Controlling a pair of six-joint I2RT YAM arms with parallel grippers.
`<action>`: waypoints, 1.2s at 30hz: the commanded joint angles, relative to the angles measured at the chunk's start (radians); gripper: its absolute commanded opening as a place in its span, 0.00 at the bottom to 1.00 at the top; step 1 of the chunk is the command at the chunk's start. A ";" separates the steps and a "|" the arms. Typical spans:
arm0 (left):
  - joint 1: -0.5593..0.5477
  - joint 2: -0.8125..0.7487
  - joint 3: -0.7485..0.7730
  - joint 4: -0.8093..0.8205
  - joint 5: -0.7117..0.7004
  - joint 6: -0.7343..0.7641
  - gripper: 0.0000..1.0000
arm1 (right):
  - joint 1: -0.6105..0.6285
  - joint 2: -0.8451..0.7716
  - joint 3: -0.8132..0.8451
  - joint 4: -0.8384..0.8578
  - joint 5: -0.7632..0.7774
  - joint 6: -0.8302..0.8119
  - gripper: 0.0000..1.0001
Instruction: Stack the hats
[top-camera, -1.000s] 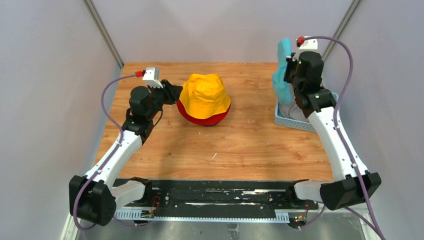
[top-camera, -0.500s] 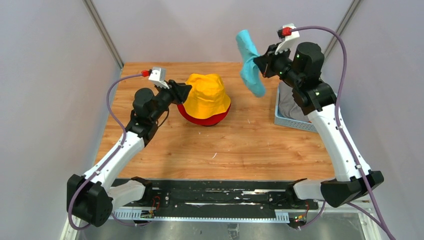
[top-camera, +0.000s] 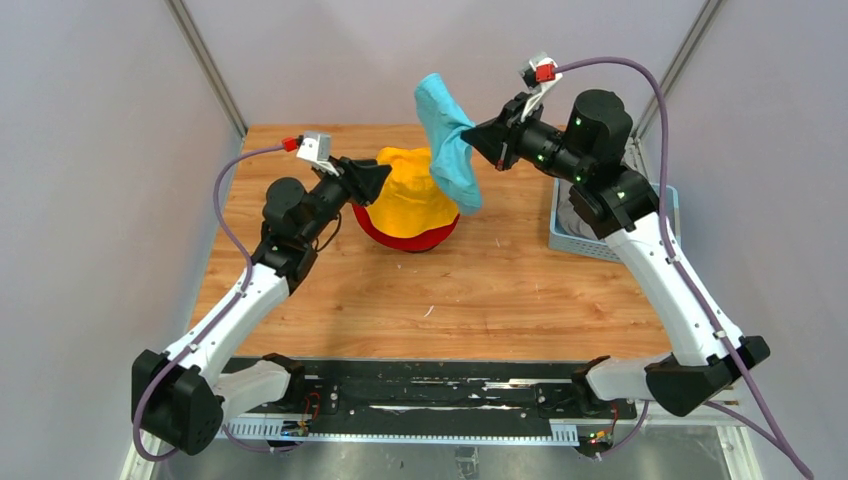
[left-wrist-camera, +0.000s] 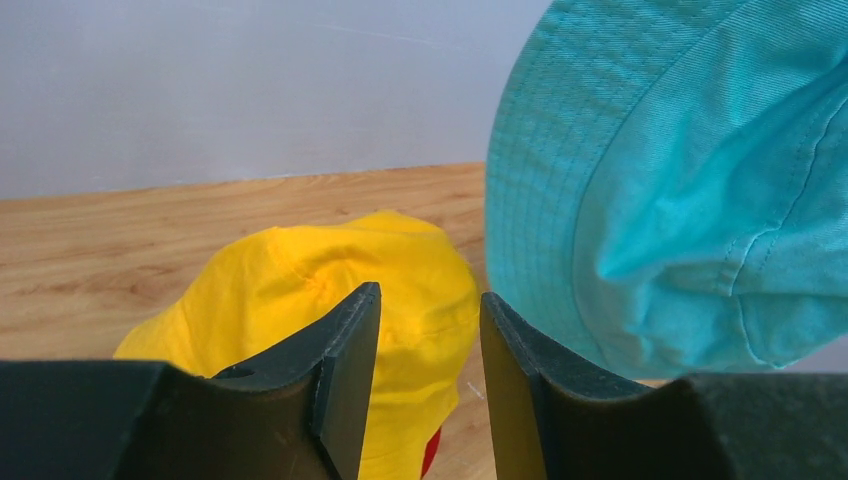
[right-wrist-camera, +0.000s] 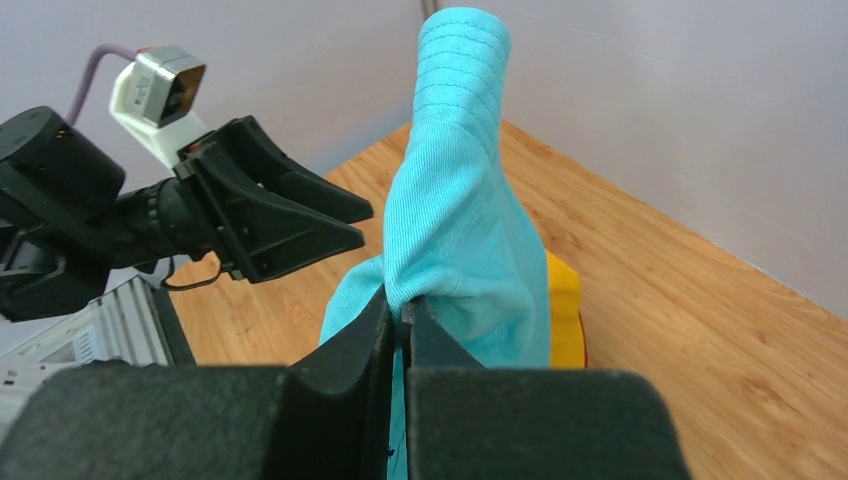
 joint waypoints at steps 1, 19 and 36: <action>-0.016 -0.013 0.005 0.093 0.044 -0.020 0.47 | 0.041 -0.021 0.037 0.059 -0.053 0.015 0.01; -0.021 0.112 -0.009 0.552 0.404 -0.118 0.67 | 0.060 -0.127 -0.032 0.069 -0.158 0.057 0.01; -0.021 0.313 0.098 0.910 0.644 -0.310 0.60 | 0.060 -0.169 -0.091 0.035 -0.154 0.018 0.01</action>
